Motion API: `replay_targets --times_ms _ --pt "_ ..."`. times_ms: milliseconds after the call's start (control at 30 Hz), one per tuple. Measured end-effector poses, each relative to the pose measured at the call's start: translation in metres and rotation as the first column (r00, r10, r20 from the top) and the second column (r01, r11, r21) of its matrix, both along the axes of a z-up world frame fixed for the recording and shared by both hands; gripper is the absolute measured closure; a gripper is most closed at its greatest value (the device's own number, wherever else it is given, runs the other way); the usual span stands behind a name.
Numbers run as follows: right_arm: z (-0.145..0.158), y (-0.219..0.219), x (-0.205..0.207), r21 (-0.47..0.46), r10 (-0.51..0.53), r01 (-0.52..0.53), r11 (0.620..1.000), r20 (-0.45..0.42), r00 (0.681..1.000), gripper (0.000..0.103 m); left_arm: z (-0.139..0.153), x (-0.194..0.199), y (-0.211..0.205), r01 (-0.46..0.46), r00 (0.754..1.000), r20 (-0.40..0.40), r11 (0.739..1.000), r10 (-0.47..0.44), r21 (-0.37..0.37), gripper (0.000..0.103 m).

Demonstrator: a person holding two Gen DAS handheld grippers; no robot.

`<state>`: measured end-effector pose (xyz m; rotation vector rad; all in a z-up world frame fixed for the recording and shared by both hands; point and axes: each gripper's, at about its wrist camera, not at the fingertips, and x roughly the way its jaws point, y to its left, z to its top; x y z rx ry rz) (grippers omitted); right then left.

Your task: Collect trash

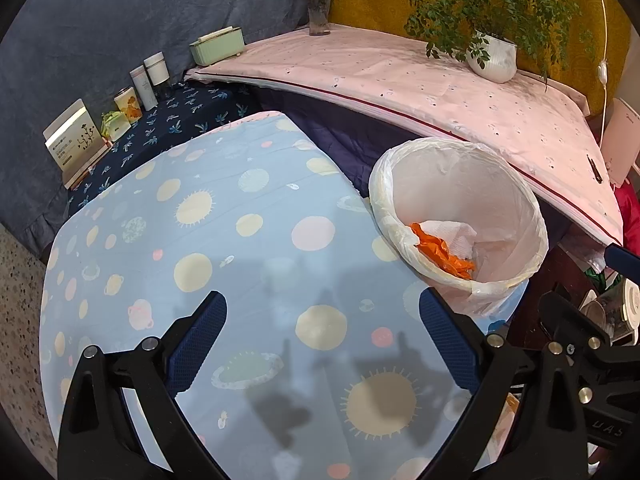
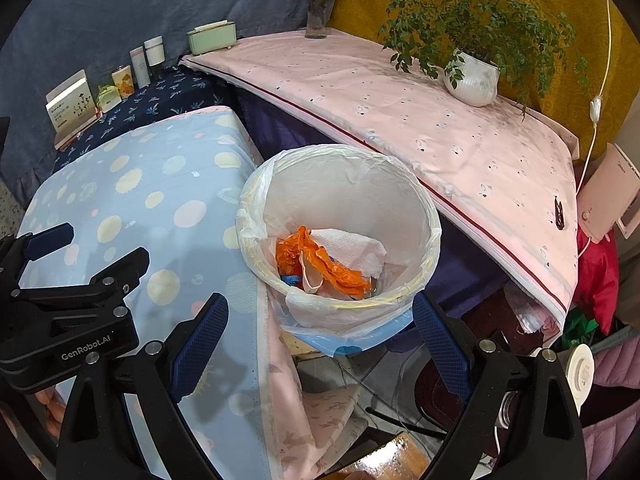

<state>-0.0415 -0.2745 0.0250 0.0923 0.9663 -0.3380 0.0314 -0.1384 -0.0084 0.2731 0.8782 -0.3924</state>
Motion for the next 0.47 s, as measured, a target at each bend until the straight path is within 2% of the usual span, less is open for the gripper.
replay_targets --times_ms 467 --pt "0.0032 -0.0014 -0.0049 0.000 -0.006 0.006 1.000 0.011 1.000 0.014 -0.0017 -0.0042 -0.0035 0.022 1.000 -0.019 1.000 -0.023 -0.011 0.010"
